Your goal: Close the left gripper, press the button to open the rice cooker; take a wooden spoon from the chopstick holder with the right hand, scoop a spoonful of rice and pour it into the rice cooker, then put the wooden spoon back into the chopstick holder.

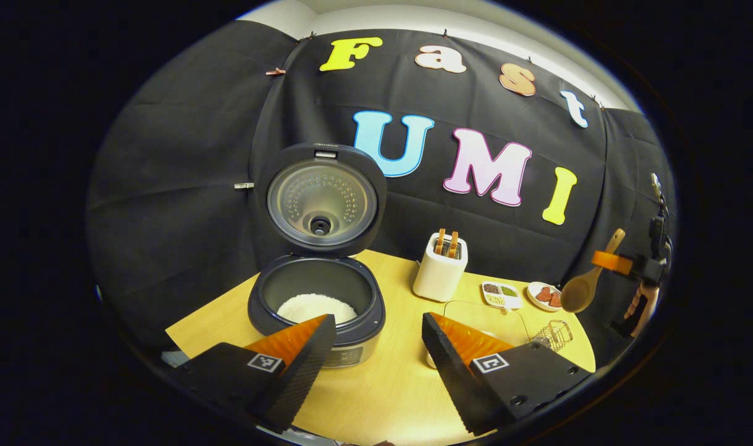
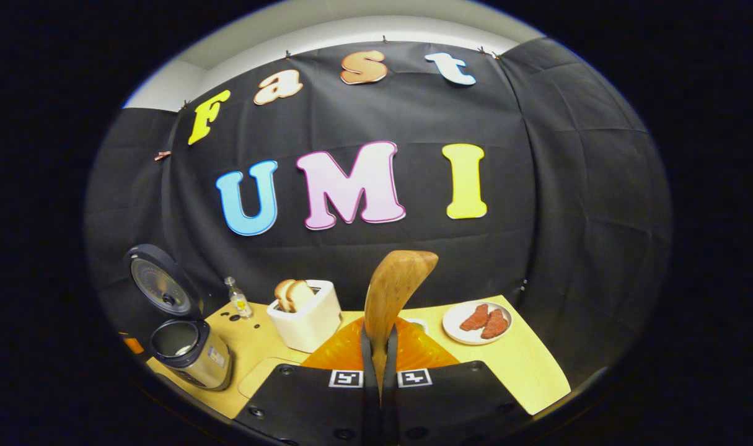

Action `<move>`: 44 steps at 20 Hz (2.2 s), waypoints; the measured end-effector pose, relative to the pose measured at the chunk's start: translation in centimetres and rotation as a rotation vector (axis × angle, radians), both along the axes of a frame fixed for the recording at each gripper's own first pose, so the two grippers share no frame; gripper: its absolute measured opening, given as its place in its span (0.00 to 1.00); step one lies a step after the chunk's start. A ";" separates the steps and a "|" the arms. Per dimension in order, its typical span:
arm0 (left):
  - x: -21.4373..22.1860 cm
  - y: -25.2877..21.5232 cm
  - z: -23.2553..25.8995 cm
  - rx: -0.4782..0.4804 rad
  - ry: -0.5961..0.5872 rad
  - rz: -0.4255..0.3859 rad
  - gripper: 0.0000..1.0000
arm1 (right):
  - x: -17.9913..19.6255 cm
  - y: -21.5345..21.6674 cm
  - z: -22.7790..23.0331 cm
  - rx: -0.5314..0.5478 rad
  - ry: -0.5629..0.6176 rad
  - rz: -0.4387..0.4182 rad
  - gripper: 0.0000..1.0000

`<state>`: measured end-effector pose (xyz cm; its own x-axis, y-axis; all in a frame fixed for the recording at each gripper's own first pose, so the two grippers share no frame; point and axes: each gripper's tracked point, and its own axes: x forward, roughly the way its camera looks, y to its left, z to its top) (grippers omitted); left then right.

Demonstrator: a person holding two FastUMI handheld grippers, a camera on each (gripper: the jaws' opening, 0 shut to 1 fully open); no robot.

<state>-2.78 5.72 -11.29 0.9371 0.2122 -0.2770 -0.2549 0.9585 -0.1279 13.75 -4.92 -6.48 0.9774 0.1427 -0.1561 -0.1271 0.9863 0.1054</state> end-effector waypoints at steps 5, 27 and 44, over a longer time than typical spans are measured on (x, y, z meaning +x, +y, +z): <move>0.7 -2.0 0.9 -0.004 0.000 0.039 0.96 | 1.3 -4.9 -4.7 0.024 0.080 -0.063 0.06; -0.1 -2.9 3.9 -0.004 -0.028 0.149 0.96 | 1.9 -9.3 -15.8 0.124 0.265 -0.216 0.17; 7.7 10.8 21.0 0.081 -0.114 0.170 0.95 | -5.3 -6.7 -2.3 -0.078 -0.002 -0.195 0.98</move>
<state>4.89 16.56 9.71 0.9104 0.3869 -0.1464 -0.4017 0.9114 -0.0894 8.46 -11.64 -8.81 0.9855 -0.0621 -0.1577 0.0672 0.9974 0.0273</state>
